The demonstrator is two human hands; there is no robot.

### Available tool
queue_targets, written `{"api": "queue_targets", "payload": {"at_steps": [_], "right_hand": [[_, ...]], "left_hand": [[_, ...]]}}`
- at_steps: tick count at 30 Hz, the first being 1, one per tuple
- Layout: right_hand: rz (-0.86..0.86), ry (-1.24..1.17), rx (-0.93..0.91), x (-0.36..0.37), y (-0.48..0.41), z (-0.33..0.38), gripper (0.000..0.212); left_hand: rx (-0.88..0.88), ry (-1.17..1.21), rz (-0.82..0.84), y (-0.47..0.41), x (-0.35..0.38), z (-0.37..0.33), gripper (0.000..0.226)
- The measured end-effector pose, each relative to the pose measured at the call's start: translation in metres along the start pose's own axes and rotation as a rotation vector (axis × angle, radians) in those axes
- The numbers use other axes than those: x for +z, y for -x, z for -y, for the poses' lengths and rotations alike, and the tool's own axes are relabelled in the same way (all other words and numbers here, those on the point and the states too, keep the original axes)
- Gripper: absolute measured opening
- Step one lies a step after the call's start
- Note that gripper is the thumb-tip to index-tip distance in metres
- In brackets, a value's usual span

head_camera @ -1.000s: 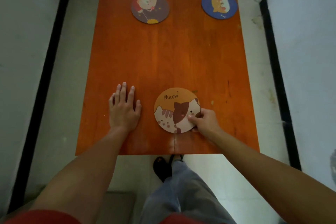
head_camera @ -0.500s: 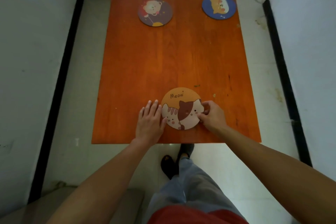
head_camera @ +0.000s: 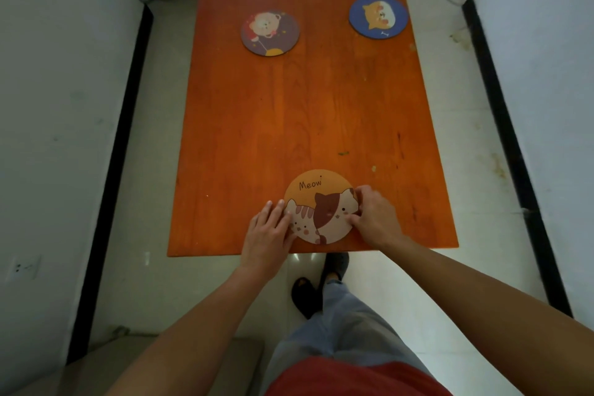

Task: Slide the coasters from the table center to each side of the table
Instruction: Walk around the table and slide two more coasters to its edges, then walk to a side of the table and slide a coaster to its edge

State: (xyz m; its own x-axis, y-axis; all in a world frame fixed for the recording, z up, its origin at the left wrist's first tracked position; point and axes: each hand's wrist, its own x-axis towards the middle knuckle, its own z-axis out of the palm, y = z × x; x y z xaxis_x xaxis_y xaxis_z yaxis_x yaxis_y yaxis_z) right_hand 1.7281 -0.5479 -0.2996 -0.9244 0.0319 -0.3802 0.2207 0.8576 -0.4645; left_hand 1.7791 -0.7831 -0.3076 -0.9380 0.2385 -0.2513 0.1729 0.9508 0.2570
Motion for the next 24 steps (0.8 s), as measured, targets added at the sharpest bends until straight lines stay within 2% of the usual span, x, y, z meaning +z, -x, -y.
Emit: {"api": "queue_targets", "payload": {"at_steps": [4,9,18,24], "right_hand": [[-0.042,0.212,-0.036,-0.008,0.002,-0.003,0.058],[-0.069,0.395,-0.206,-0.017,-0.016,0.034,0.048],[-0.01,0.601,-0.68,-0.038,-0.088,0.178,0.037],[0.035,0.667,-0.821,-0.036,-0.117,0.272,0.033]], "left_hand": [[0.021,-0.007,0.002,-0.002,-0.007,-0.002,0.043],[0.057,-0.083,0.012,-0.01,-0.038,0.011,0.03],[-0.242,-0.209,-0.035,-0.028,-0.156,0.098,0.025],[-0.381,-0.229,-0.086,-0.021,-0.205,0.158,0.03]]}}
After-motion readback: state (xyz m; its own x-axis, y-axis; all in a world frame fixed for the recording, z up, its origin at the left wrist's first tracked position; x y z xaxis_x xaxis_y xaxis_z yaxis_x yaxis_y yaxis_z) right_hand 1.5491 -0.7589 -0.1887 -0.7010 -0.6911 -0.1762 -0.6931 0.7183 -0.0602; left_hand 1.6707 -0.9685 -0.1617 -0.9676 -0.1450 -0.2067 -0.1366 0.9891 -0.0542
